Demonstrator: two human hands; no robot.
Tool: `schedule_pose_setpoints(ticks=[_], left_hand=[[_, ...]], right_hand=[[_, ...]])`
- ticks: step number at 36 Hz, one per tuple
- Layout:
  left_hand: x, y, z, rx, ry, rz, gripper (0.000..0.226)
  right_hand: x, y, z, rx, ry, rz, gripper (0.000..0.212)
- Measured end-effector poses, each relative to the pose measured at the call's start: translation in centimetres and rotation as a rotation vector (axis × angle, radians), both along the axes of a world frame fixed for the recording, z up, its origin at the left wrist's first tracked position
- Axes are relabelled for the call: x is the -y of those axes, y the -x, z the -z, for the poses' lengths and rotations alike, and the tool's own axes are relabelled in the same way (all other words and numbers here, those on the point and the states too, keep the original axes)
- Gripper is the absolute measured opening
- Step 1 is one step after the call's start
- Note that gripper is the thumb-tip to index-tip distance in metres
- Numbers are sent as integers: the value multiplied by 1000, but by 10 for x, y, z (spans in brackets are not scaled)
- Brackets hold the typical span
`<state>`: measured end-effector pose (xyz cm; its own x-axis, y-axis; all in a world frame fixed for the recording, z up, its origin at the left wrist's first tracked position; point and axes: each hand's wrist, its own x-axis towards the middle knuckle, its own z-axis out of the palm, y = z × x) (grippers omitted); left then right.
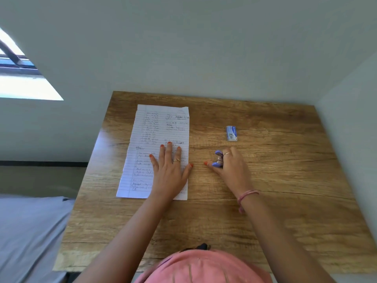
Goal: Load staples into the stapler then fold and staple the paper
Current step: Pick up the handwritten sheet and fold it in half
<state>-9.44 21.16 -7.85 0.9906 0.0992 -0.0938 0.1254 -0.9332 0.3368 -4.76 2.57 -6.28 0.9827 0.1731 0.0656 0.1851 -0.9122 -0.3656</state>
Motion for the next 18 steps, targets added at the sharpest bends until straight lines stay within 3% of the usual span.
schedule_pose_setpoints(ticks=[11, 18], left_hand=[[17, 8, -2, -34, 8, 52, 73], [39, 11, -7, -85, 39, 41, 73]], right_hand=[[4, -3, 1, -2, 219, 18, 92], [22, -8, 4, -16, 219, 53, 77]])
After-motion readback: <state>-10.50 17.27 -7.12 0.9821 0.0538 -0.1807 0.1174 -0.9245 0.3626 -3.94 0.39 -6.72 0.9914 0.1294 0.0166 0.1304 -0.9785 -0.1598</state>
